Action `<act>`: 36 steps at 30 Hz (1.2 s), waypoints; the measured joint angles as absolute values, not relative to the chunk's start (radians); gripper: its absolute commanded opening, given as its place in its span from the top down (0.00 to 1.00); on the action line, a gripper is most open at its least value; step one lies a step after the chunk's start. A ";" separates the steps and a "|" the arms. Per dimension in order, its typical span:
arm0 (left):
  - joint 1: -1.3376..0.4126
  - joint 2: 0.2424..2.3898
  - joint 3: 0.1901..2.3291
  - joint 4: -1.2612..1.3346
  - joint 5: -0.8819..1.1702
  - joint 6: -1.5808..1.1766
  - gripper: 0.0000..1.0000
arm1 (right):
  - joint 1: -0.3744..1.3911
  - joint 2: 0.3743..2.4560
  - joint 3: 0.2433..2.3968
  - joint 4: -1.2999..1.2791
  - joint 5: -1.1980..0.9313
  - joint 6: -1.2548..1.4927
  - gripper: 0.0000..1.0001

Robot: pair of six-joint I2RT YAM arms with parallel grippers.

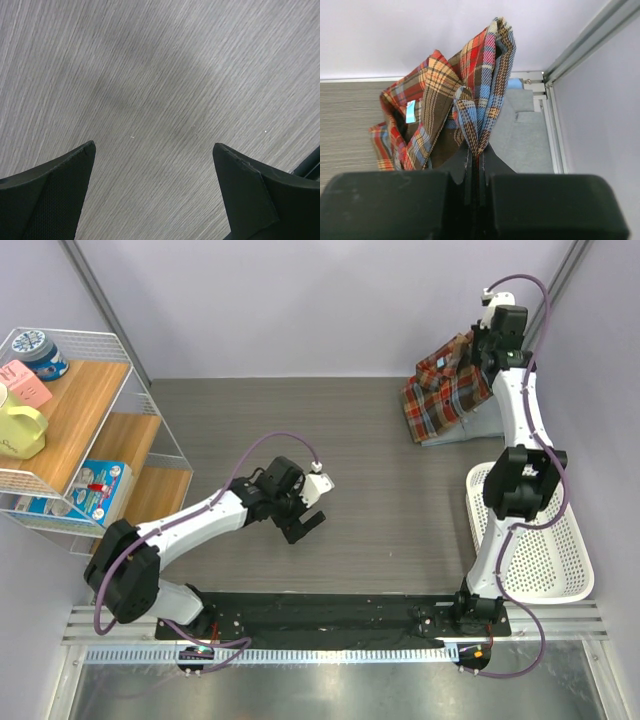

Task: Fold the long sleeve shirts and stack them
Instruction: Neatly place the folded shirt to the corner

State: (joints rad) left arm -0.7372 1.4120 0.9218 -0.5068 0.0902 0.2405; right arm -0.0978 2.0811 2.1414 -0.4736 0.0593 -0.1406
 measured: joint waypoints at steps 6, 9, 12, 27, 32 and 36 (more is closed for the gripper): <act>-0.728 1.446 0.962 -0.545 0.130 0.268 0.00 | -0.149 2.091 2.082 -0.405 0.034 -0.164 0.99; -0.716 1.468 0.980 -0.570 0.150 0.274 0.00 | -0.176 2.100 2.042 -0.350 0.021 -0.181 0.99; -0.706 1.477 0.996 -0.593 0.162 0.283 0.00 | -0.204 2.118 2.007 -0.294 -0.004 -0.191 0.99; -0.522 1.522 1.095 -0.686 0.278 0.287 0.00 | -0.301 2.339 2.017 -0.059 0.097 -0.327 0.15; -0.441 1.514 1.137 -0.694 0.331 0.241 0.00 | -0.319 2.318 2.166 -0.179 0.032 -0.296 0.00; -0.418 1.505 1.195 -0.717 0.346 0.184 0.00 | -0.321 2.184 2.177 -0.322 -0.102 -0.223 0.00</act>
